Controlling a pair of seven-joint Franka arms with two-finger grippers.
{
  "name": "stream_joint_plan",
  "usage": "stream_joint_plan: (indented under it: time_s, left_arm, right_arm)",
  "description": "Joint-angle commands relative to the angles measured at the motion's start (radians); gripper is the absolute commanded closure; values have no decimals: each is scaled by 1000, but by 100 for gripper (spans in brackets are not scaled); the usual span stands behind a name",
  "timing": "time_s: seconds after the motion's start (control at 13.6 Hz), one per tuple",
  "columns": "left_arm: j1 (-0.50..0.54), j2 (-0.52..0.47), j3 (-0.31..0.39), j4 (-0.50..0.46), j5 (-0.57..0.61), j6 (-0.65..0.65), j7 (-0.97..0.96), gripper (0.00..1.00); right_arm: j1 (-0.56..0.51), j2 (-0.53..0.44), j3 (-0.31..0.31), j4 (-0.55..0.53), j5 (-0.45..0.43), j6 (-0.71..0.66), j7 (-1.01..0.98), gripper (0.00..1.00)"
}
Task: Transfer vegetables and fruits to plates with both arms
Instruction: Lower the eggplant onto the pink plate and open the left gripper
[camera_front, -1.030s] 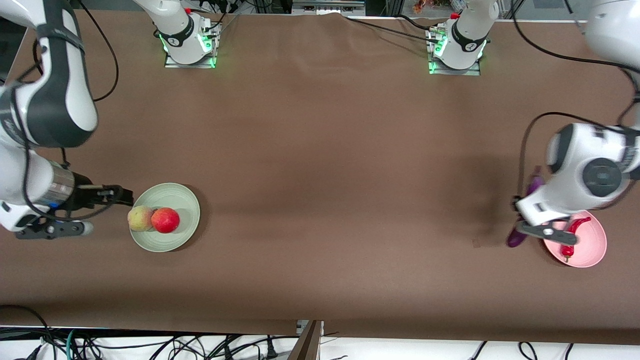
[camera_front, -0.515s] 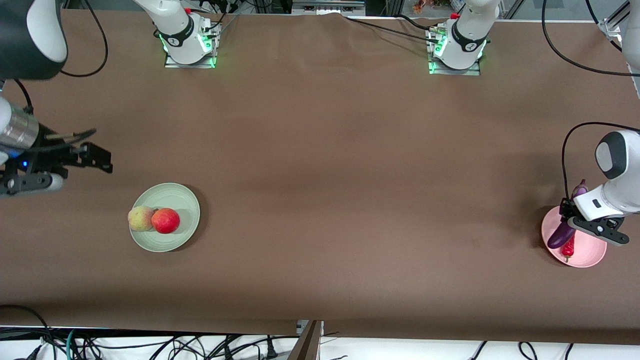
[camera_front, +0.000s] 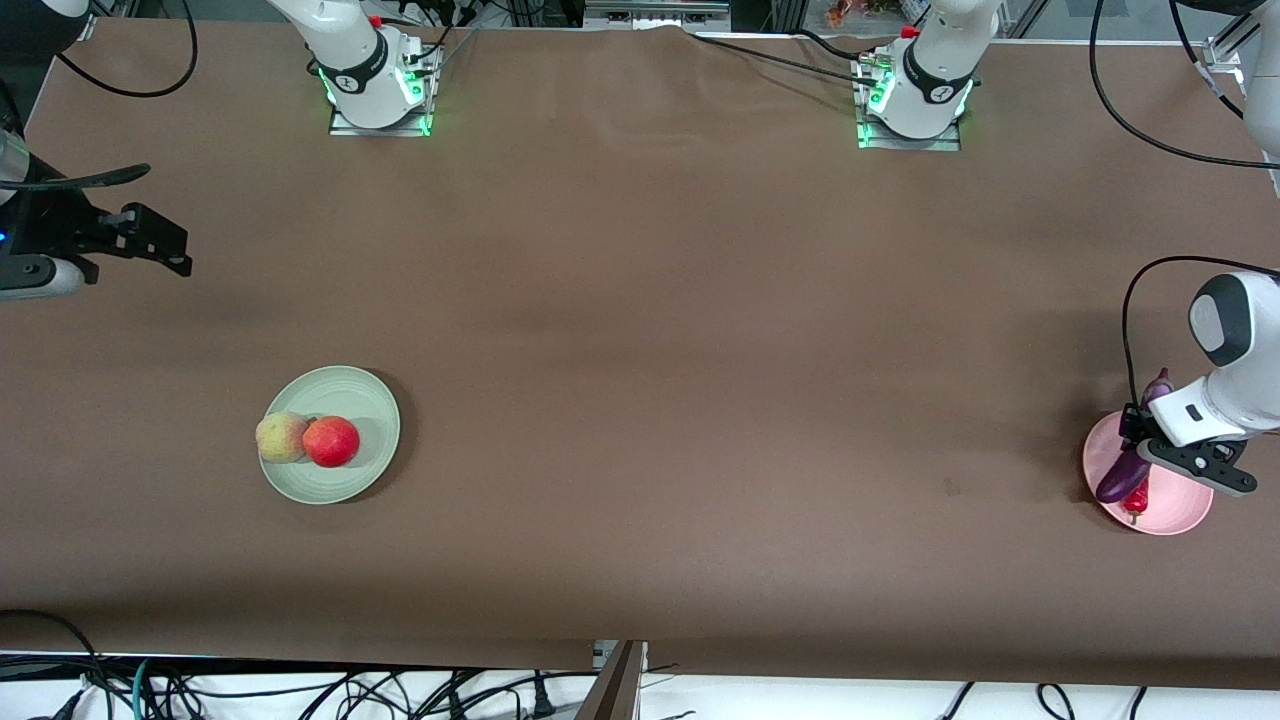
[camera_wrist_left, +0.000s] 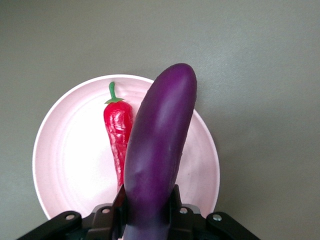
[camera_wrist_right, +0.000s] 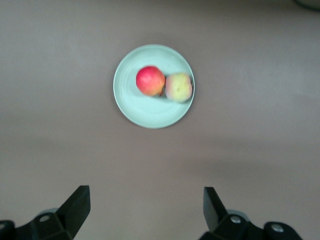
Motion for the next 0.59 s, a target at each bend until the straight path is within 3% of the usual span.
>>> stream_joint_plan:
  time_s: [0.0,0.07,0.52]
  left_arm:
    - [9,17,-12,28,36,-7,12,24]
    - [11,18,-12,28,39,-7,13,0]
    - [11,-3,-18,28,33,-27,9,0]
  right_arm:
    - [-16,-34,9,-34,3,-51,-15,0]
    - [-16,-33,11,-34,3,-62,-15,0]
    - [-11,-11,6,-15,3,-56,-14,0]
